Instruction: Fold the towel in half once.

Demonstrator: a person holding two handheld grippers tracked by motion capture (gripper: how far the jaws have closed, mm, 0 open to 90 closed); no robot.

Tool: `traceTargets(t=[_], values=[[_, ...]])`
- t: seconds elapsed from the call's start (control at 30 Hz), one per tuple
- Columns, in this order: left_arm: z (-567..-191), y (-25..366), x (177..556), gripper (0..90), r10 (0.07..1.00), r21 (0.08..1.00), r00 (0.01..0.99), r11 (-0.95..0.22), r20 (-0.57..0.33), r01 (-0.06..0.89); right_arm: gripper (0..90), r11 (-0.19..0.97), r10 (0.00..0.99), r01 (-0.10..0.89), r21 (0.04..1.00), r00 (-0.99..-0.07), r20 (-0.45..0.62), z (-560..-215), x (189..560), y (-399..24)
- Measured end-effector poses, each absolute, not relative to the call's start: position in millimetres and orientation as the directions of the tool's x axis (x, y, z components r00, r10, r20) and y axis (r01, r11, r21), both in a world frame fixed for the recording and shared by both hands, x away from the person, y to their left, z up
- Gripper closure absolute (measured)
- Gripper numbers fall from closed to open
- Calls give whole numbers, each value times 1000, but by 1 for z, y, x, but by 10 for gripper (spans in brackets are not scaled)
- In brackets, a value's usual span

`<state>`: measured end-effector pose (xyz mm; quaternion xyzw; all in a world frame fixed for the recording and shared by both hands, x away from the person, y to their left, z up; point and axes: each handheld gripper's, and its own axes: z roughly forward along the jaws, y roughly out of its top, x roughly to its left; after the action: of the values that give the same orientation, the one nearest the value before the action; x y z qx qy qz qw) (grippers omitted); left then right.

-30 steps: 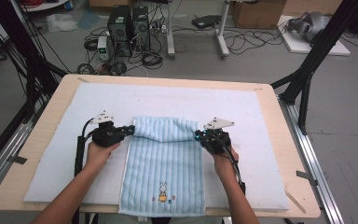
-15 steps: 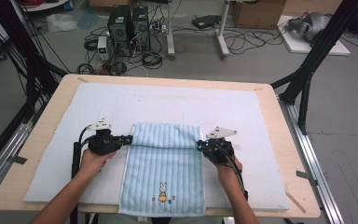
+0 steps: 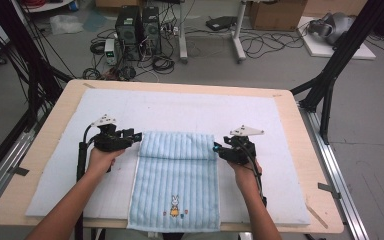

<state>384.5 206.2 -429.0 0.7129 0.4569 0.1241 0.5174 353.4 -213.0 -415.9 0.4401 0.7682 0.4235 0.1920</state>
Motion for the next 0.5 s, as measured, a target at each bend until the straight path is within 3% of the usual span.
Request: traceTargets(t=[0.27, 0.5], values=[[-433, 196, 407, 281, 794, 814, 525, -66, -308, 577, 391, 241, 863, 583, 776, -494, 103, -418, 387, -210], [-441, 187, 421, 352, 797, 789, 531, -116, -289, 603, 362, 262, 859, 613, 745, -500, 109, -421, 406, -200]])
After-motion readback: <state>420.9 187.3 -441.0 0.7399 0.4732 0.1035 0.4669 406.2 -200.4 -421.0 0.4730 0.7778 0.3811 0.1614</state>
